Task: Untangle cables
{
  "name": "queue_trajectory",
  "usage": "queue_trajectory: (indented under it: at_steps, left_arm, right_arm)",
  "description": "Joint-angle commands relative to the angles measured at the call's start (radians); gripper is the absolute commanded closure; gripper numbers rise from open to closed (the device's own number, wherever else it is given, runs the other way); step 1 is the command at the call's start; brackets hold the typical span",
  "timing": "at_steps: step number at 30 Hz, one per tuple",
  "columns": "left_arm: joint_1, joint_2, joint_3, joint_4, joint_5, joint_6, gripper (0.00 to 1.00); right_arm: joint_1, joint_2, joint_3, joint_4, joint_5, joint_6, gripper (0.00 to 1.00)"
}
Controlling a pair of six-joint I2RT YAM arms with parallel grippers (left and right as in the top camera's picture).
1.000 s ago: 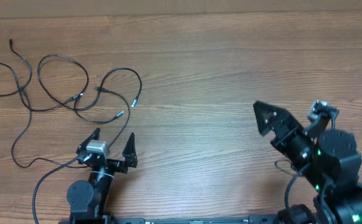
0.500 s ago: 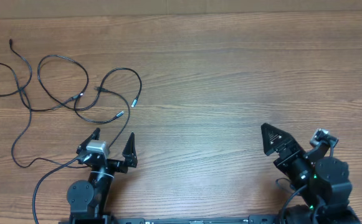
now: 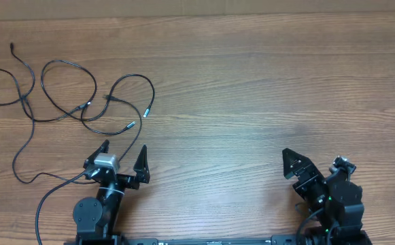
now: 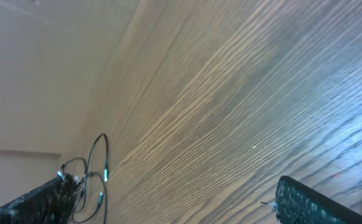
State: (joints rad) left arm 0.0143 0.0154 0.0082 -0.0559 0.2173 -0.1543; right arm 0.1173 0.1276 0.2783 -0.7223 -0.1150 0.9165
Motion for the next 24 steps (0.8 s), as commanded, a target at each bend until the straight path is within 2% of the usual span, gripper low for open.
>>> queue_trajectory:
  at_steps: [1, 7, 24]
  left_arm:
    - [-0.003, -0.012, -0.003, 0.0, 0.012, -0.01, 0.0]
    - [-0.003, -0.012, -0.003, 0.0, 0.012, -0.01, 0.0]
    - [-0.003, -0.012, -0.003, 0.0, 0.012, -0.01, 0.0]
  right_arm:
    - [-0.022, -0.043, -0.045, 0.005, 0.006, 0.0, 0.0]
    - [-0.061, -0.067, -0.111, 0.0, 0.006, 0.0, 0.0]
    - [-0.074, -0.101, -0.112, 0.003, 0.006, 0.0, 0.0]
